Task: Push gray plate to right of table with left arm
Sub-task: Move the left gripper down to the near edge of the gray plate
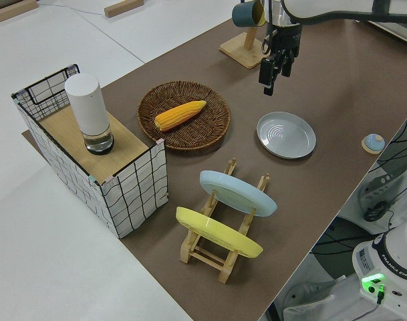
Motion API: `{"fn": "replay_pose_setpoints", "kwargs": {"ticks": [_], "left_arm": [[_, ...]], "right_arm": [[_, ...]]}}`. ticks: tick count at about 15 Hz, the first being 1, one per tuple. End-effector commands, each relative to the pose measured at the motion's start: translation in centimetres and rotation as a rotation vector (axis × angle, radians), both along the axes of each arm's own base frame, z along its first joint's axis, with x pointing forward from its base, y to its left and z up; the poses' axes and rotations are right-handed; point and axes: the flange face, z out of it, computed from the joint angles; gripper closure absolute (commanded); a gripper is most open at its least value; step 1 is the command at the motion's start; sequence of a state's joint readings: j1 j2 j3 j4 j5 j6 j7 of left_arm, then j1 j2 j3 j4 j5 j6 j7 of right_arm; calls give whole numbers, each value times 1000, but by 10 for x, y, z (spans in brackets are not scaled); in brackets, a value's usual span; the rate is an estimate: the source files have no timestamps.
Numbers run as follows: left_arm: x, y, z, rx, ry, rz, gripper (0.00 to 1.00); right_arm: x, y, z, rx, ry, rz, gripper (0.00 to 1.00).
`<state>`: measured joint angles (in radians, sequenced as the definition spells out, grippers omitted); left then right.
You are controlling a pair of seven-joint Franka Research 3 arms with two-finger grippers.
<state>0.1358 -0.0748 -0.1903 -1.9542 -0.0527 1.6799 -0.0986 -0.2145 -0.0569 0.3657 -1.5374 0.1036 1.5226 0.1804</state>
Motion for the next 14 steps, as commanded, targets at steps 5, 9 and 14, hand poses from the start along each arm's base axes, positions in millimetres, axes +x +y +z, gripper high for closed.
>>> {"fn": "replay_pose_setpoints", "kwargs": {"ticks": [5,9,14], "left_arm": [[-55,23,-54,-47,-42,34,7],[-59,23,-83,-47,-68,40,7],[-62,25,-151,-41,-112,50,11]], "right_arm": [[1,0,3,18,0,-2,5],[1,0,3,18,0,-2,5],[1,0,3,18,0,-2,5]]}}
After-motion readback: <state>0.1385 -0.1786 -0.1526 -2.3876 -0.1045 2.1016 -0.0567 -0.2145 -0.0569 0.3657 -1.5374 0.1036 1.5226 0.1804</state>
